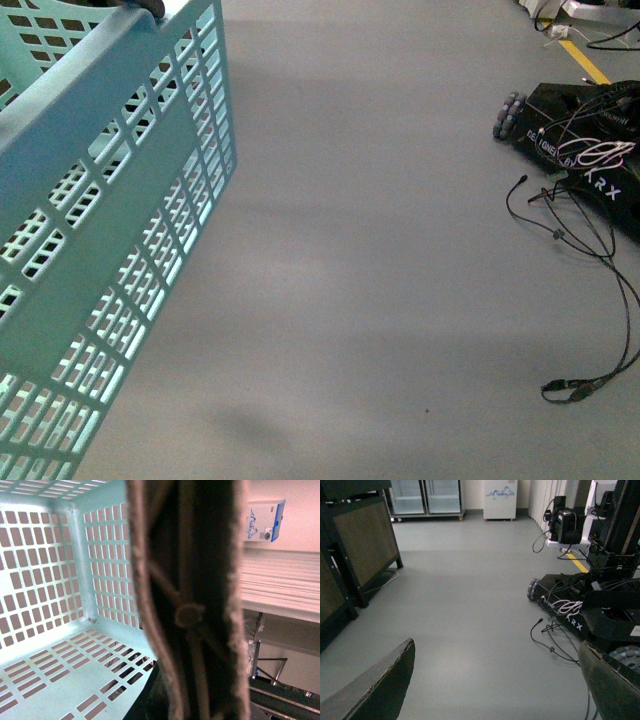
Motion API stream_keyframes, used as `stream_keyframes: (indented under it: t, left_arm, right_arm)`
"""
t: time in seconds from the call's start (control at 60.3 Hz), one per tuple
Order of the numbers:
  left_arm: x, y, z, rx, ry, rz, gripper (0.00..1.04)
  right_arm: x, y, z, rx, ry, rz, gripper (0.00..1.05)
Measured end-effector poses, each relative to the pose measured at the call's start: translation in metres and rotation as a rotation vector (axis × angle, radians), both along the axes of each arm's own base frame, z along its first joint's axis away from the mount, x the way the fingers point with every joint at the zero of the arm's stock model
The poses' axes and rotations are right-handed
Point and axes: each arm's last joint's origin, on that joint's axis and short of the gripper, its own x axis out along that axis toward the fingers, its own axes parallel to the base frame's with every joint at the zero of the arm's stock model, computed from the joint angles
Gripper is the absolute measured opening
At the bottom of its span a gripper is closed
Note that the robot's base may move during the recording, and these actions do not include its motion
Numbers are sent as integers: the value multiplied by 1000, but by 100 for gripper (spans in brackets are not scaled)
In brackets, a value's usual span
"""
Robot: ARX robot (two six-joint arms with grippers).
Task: Pick lemon and mango into basket
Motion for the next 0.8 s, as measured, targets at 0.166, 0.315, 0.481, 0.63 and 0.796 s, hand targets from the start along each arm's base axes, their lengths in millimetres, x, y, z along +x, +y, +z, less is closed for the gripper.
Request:
stream_keyframes:
  t: [0.166,0.315,0.481,0.63,0.796]
  left_arm:
    - [0,0,0,0,0,0,5]
    - [0,0,0,0,0,0,5]
    - [0,0,0,1,0,0,5]
    - [0,0,0,1,0,0,5]
    - [0,0,0,0,0,-1,5]
  right_arm:
    - [0,0,0,0,0,0,96]
    - [0,0,0,0,0,0,96]
    - [0,0,0,0,0,0,96]
    - [0,0,0,0,0,0,96]
    - [0,0,0,0,0,0,96]
